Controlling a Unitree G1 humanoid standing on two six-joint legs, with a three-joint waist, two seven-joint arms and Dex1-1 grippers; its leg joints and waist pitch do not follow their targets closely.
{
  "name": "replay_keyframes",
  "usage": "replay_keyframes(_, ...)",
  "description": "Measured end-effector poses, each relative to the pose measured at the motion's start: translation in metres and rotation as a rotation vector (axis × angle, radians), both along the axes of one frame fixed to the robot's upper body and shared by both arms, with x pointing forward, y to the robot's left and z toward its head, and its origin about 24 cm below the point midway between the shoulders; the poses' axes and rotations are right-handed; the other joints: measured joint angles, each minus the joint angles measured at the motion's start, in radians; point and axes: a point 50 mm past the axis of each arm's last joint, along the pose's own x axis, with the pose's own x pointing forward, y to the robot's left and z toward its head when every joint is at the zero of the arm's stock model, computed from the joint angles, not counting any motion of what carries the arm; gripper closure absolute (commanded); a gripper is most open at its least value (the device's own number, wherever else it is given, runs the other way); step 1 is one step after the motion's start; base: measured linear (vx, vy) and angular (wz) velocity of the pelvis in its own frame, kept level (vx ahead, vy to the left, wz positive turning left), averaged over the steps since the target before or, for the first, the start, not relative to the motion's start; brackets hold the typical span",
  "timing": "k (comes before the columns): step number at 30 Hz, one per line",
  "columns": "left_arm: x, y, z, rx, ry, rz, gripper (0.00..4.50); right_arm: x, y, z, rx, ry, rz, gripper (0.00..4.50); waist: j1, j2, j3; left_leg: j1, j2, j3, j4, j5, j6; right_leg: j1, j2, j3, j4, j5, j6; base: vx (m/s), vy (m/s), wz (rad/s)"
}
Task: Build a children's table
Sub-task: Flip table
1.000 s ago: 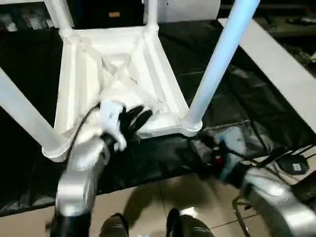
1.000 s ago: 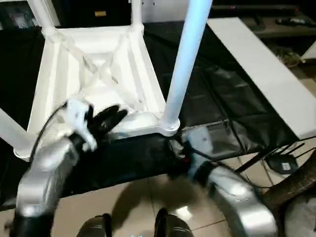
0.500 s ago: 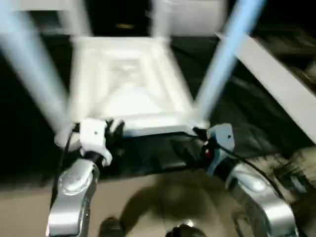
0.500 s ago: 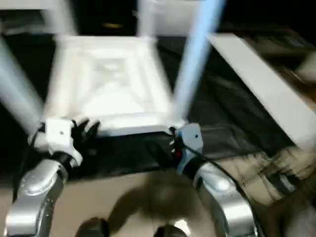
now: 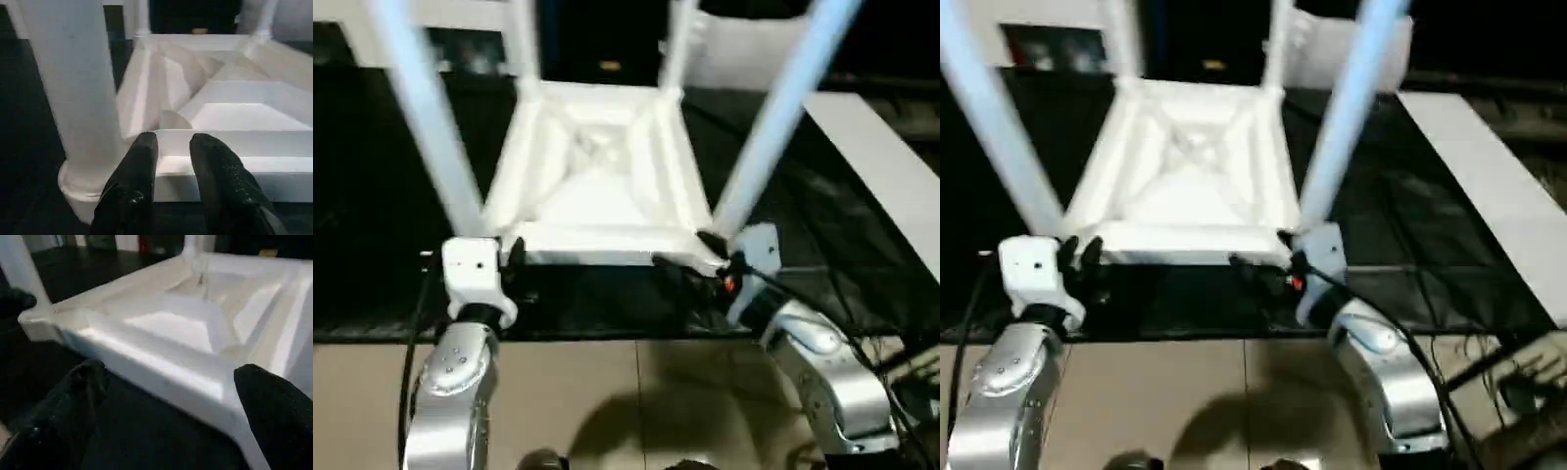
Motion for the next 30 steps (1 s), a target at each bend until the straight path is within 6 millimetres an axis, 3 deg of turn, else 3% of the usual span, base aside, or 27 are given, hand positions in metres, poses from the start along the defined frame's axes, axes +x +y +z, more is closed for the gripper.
replay_keyframes(5,-0.014,0.011,0.003,0.027,-0.037,0.055,2.95,0.003,0.007,0.004,0.033,-0.036,0.056,0.00,0.002,-0.001,0.001,0.000,0.015,0.001,-0.004,0.006,-0.009,0.000,0.016,-0.001,-0.013,0.008,-0.016,-0.007,-0.025,-0.03)
replay_keyframes(13,-0.021,0.027,0.002,0.046,-0.083,0.117,2.95,0.004,0.012,0.006,0.041,-0.057,0.137,0.00,0.010,-0.005,0.000,0.000,0.019,0.006,-0.004,0.006,-0.014,-0.001,0.019,0.002,-0.015,0.014,-0.017,0.000,0.000,0.00)
replay_keyframes(20,0.002,0.031,0.009,0.046,-0.125,-0.006,2.95,0.005,0.022,0.013,0.042,-0.095,0.230,0.00,0.010,-0.006,-0.001,-0.001,0.020,0.007,-0.004,0.007,-0.016,-0.006,0.021,0.004,-0.014,0.016,-0.018,0.000,0.000,0.00)
replay_keyframes(27,0.022,0.048,0.011,0.062,-0.108,-0.063,2.95,0.008,0.023,0.010,0.038,-0.086,0.242,0.00,0.014,-0.007,-0.001,0.002,0.022,0.009,-0.004,0.009,-0.016,-0.008,0.022,0.003,-0.013,0.017,-0.020,0.000,0.000,0.00)
replay_keyframes(30,0.032,0.063,0.015,0.082,-0.098,-0.032,2.61,0.011,0.025,0.014,0.036,-0.106,0.250,0.00,0.011,-0.006,-0.001,0.002,0.023,0.009,-0.004,0.011,-0.018,-0.007,0.022,0.003,-0.014,0.020,-0.022,0.000,0.000,0.00)
